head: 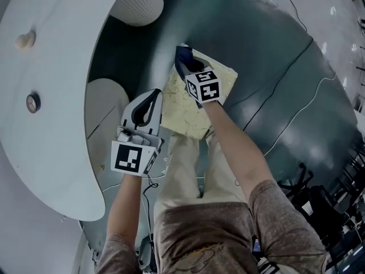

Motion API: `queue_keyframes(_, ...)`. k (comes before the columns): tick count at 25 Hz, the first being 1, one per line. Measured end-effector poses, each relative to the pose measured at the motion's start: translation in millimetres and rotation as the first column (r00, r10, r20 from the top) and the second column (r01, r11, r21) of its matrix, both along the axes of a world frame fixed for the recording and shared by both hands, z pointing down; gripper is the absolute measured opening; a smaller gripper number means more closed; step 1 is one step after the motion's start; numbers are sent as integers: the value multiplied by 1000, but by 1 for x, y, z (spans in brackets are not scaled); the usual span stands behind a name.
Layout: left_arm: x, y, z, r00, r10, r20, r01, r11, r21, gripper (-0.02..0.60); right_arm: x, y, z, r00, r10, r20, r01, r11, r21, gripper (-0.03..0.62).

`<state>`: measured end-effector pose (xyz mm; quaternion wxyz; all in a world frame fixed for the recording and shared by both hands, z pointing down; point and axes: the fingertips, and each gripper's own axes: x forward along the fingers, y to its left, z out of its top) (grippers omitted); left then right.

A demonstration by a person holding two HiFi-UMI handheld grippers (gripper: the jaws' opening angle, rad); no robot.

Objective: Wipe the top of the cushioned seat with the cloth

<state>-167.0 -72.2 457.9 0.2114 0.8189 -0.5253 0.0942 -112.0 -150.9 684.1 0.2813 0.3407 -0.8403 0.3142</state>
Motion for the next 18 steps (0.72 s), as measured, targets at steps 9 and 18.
queue_keyframes(9, 8, 0, 4, 1000, 17, 0, -17, 1000, -16, 17, 11, 2, 14, 997, -37, -70, 38, 999, 9, 86)
queue_keyframes(18, 28, -3, 4, 999, 41, -4, -41, 999, -15, 17, 47, 6, 14, 995, -27, -95, 28, 1000, 9, 86)
